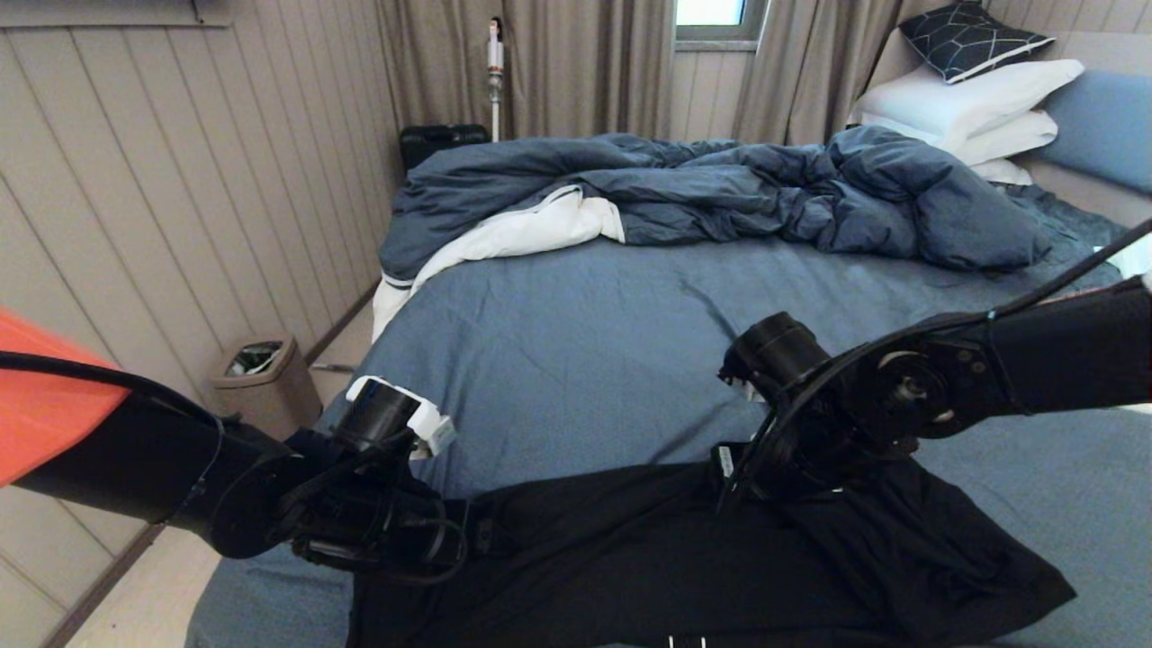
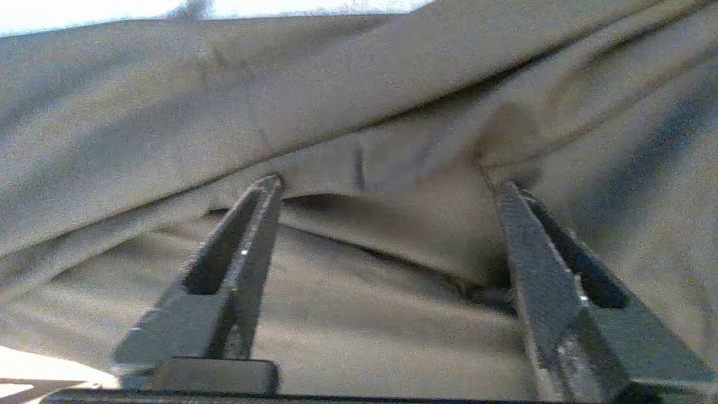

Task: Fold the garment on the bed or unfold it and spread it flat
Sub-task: Fold the black T-shirt

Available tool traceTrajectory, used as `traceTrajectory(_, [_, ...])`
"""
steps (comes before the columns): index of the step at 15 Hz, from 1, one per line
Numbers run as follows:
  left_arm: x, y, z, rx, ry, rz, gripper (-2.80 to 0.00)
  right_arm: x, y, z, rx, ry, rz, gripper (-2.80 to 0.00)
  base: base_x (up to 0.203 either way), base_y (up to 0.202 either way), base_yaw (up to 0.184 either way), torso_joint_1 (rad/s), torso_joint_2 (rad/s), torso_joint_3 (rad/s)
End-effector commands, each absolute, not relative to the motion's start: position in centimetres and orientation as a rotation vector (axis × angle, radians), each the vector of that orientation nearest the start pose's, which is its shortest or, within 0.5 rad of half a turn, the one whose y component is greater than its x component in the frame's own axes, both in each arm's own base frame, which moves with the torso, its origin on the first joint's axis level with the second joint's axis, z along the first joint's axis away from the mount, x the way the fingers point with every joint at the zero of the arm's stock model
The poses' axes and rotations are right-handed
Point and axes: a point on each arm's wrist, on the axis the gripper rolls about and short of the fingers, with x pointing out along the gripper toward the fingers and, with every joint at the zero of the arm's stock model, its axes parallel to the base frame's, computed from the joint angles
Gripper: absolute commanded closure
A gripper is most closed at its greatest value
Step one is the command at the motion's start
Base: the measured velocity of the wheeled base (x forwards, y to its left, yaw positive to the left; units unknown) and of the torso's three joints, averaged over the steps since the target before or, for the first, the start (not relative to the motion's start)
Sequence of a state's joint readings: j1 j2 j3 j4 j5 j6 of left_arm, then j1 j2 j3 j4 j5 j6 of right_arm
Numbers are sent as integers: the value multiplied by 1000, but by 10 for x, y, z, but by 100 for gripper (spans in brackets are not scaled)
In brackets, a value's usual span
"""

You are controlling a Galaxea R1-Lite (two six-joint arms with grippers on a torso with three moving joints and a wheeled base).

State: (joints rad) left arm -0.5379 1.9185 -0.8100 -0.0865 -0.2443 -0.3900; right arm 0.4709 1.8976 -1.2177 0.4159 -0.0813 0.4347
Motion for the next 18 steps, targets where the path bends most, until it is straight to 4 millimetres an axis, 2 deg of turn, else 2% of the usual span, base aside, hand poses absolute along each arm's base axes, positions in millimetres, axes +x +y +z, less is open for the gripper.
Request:
traceTrajectory(1, [256,-159,72,-187,1156,-497,-280,295,148,135,84,1124,105,-280,0,0,0,0,0,0])
traceTrajectory(2, [256,-159,72,-187,1156,-497,-280,296,149,134,82,1127,103,0,0,0,0,0,0,0])
traceTrajectory(6, [256,-159,71,-187,1158,-495,-280,300,150,129,77,1136,101,0,0,0,0,0,0,0])
traceTrajectory(12, [256,-157,73,-189,1150,-487,-280,299,148,136,86,1115,96,0,0,0,0,0,0,0])
traceTrajectory(14, [257,-157,71,-189,1156,-486,-280,292,145,150,98,1084,106,0,0,0,0,0,0,0])
traceTrajectory(17, [256,-157,72,-190,1155,-489,-280,268,134,180,125,1009,130,0,0,0,0,0,0,0])
traceTrajectory(18, [256,-157,71,-190,1158,-489,-280,260,130,184,128,998,134,0,0,0,0,0,0,0])
